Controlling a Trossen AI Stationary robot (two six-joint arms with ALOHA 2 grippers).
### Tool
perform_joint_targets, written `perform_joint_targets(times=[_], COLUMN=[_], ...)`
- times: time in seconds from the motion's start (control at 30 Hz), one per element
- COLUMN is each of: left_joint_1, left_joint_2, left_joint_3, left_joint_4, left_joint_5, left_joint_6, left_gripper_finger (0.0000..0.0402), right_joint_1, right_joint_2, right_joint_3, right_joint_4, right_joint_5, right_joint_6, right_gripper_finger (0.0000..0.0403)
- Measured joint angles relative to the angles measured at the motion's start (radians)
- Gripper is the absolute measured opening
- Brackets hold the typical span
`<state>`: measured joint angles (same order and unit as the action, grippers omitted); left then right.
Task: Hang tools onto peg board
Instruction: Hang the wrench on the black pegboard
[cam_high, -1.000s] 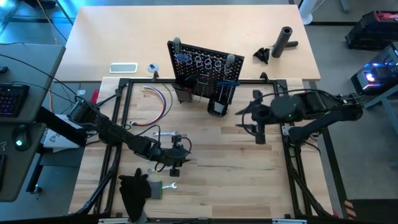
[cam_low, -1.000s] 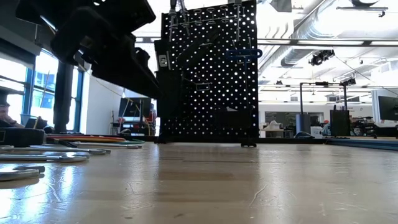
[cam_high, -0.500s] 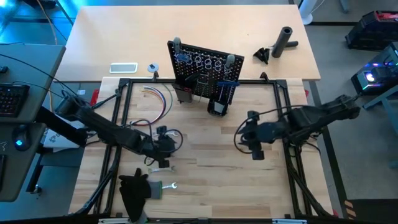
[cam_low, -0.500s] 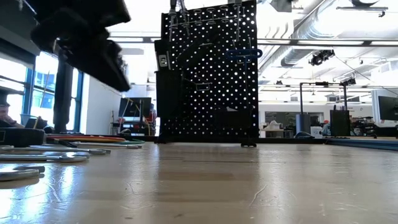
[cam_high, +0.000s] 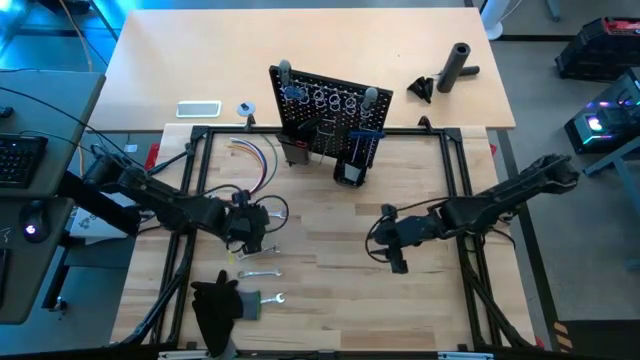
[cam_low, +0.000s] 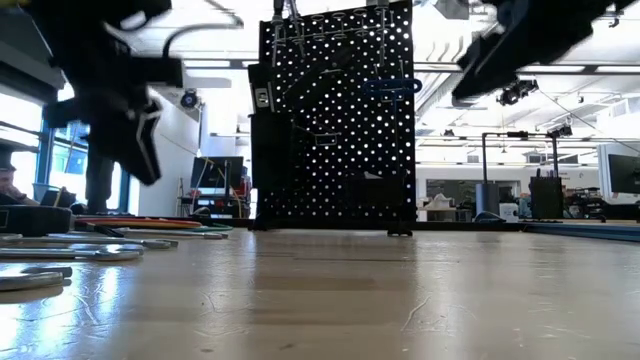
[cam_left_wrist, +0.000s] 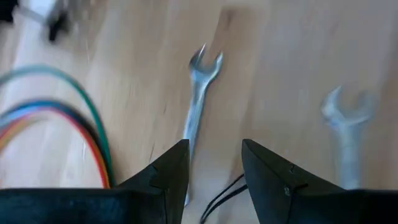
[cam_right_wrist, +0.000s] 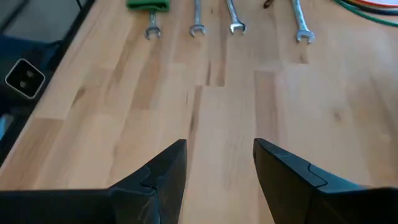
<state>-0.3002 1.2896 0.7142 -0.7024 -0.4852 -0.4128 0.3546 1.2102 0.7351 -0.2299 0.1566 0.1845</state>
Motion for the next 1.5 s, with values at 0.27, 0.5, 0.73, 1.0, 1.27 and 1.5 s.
perform_joint_targets(times=[0.27, 0.5, 0.73, 1.0, 1.27, 1.5], left_joint_1=[0.16, 0.276, 0.352, 0.426, 0.427, 0.395], left_joint_2=[0.0, 0.0, 0.0, 0.035, 0.093, 0.094], left_joint_3=[-0.119, -0.179, -0.179, -0.176, -0.173, -0.174], left_joint_4=[0.065, 0.151, 0.169, 0.187, 0.202, 0.223], left_joint_5=[0.134, 0.213, 0.258, 0.389, 0.414, 0.399], left_joint_6=[0.048, 0.147, 0.253, 0.337, 0.362, 0.373], left_gripper_finger=[0.014, 0.014, 0.014, 0.0124, 0.0059, 0.0023], right_joint_1=[0.0, 0.0, 0.0, 0.0, 0.012, 0.049], right_joint_2=[0.001, 0.001, 0.001, 0.001, 0.001, 0.001], right_joint_3=[-0.218, -0.312, -0.314, -0.314, -0.314, -0.314], right_joint_4=[0.317, 0.468, 0.483, 0.486, 0.523, 0.535], right_joint_5=[-0.01, -0.008, 0.029, 0.034, 0.052, 0.097], right_joint_6=[0.101, 0.133, 0.115, 0.113, 0.111, 0.102], right_gripper_finger=[0.0181, 0.0181, 0.0181, 0.0181, 0.0181, 0.0181])
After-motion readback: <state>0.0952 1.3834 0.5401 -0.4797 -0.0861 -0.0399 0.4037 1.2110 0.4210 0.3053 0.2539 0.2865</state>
